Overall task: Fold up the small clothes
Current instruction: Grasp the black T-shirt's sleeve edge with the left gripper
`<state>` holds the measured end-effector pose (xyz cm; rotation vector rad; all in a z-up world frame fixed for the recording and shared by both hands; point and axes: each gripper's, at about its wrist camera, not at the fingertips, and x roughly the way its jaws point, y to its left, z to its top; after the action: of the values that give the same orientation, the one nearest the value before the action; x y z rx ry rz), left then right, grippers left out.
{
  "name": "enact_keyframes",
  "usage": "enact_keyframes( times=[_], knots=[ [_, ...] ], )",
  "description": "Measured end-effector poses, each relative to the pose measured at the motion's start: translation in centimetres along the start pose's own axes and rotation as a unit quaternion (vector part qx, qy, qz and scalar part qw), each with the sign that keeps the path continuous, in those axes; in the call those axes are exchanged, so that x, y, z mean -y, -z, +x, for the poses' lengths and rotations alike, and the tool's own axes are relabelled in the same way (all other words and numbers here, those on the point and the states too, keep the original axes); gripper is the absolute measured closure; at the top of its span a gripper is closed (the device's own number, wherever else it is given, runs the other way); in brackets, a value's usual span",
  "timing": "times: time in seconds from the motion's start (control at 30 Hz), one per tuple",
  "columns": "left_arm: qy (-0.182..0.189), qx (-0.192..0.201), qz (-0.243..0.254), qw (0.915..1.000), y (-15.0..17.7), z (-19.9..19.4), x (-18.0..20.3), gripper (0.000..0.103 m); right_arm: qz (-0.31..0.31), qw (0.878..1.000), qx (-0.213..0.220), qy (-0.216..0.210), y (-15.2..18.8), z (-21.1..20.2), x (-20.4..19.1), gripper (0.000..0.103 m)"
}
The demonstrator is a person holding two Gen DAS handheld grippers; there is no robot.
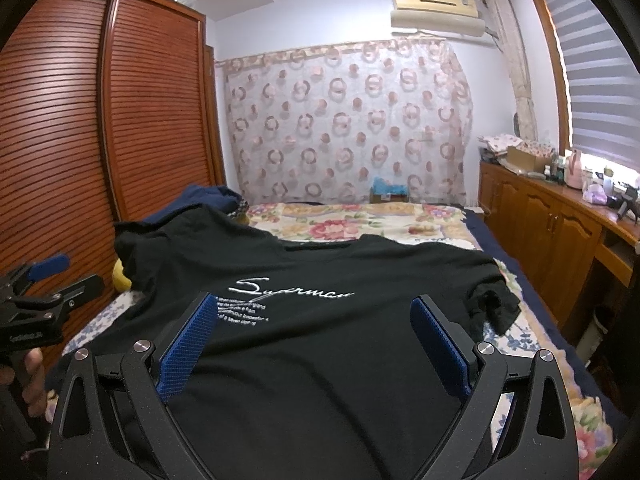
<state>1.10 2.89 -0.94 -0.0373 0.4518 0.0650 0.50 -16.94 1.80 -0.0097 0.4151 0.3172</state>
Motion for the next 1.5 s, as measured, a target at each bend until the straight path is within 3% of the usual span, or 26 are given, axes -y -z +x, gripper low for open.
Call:
enact_keyframes(
  times=[0.37,0.47,0.63,0.8,1.03,1.27,1.3,1.37,1.47,1.5],
  knots=[
    [-0.042,-0.029,-0.036,0.998,2.0,2.9,-6.1,0.0,-0.03,0.999,-0.013,-0.037,1.3,4.0,-2.3,0.005],
    [-0.057,-0.037,-0.042,0.9968,2.4,3.4,-8.2,0.0,-0.03,0.997,-0.033,-0.07,2.1,5.1,-2.5,0.006],
    [-0.049,-0.049,-0.043,0.9967,2.8,4.4,-10.7,0.0,-0.041,0.994,-0.056,-0.088,2.9,6.6,-3.2,0.008],
    [-0.047,-0.086,-0.038,0.9945,3.0,7.1,-12.6,0.001,-0.054,0.992,-0.067,-0.094,3.2,7.8,-4.1,0.008],
    [-0.025,-0.141,-0.034,0.9891,3.0,12.1,-14.9,0.023,-0.072,0.988,-0.089,-0.105,3.8,9.3,-5.1,0.008],
    [-0.023,-0.204,0.009,0.9786,3.2,16.9,-14.2,0.031,-0.087,0.985,-0.104,-0.105,4.4,10.3,-5.5,0.008],
    [-0.027,-0.203,0.014,0.9786,3.2,17.1,-14.0,0.038,-0.089,0.985,-0.105,-0.104,4.5,10.5,-5.6,0.008],
    [-0.031,-0.199,0.023,0.9792,3.1,17.4,-13.6,0.041,-0.091,0.985,-0.107,-0.104,4.6,10.6,-5.6,0.008],
    [-0.03,-0.193,0.035,0.9801,2.7,17.5,-13.1,0.057,-0.092,0.984,-0.11,-0.105,4.8,10.7,-5.5,0.008],
    [-0.033,-0.19,0.037,0.9806,2.6,17.5,-13.1,0.067,-0.091,0.984,-0.109,-0.106,4.8,10.7,-5.5,0.008]
  ],
)
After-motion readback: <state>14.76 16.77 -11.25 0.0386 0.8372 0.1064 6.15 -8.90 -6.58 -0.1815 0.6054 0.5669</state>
